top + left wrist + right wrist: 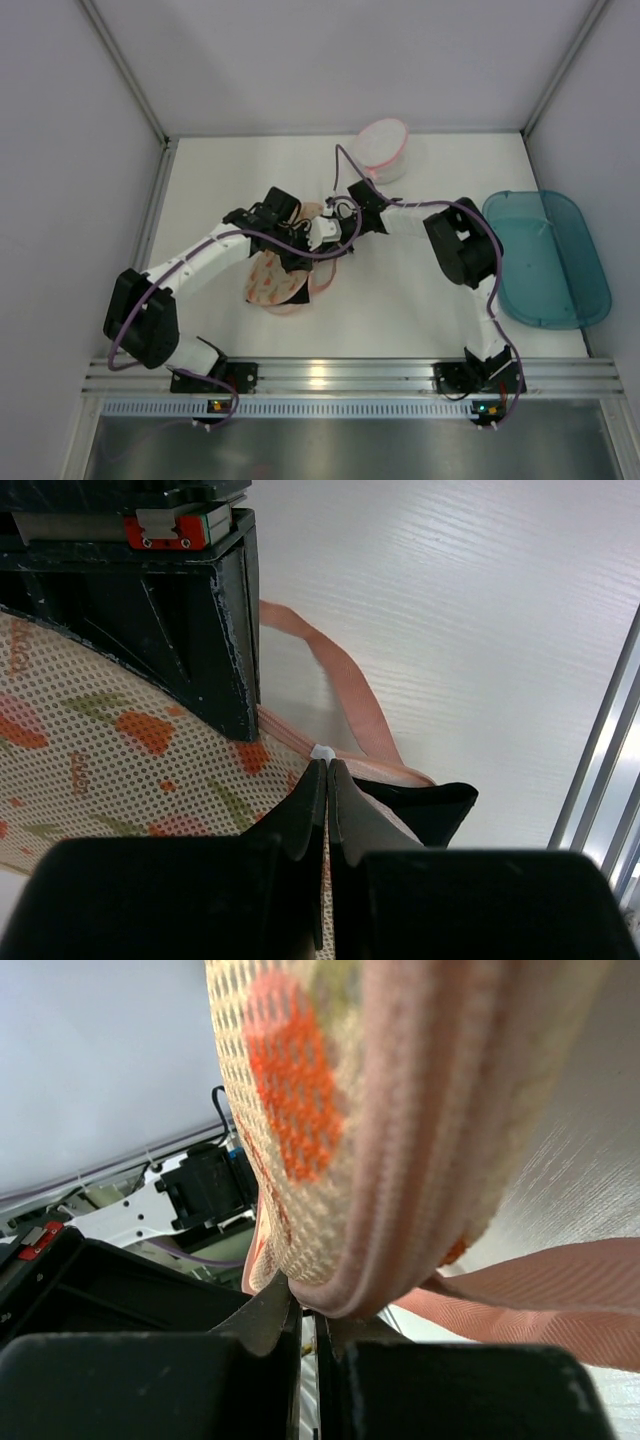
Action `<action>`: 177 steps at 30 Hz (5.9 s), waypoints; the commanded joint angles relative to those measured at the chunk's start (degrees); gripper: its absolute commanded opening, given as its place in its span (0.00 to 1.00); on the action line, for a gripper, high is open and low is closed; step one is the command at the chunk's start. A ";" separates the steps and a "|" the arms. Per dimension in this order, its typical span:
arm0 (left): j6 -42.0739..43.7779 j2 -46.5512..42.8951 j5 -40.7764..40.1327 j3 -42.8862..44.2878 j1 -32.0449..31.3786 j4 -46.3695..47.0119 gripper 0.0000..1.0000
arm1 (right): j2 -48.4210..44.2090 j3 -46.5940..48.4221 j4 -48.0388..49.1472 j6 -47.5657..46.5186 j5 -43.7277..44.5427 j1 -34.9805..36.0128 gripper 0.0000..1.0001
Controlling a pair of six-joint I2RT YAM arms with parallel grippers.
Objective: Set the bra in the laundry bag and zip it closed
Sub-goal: Zip the laundry bag at the center of the board.
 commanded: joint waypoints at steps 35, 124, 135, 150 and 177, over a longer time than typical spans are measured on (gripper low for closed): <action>5.37 2.37 1.61 6.71 -1.17 -1.73 0.00 | -5.67 -8.22 14.58 13.37 -1.64 0.54 0.54; -10.54 -12.58 -34.32 -15.35 -2.05 20.05 0.99 | -4.70 -13.13 31.89 30.07 2.40 0.89 0.00; -4.13 -13.98 -38.90 -21.94 -5.65 34.55 0.99 | -3.21 -13.49 36.37 34.29 0.38 2.30 0.00; 6.15 -16.88 -46.19 -29.67 -11.28 48.10 0.99 | -3.12 -13.92 28.82 27.88 -0.15 3.18 0.00; -1.21 -20.66 -41.28 -23.70 -16.11 21.04 0.99 | -1.36 -9.71 22.40 21.90 0.03 2.92 0.00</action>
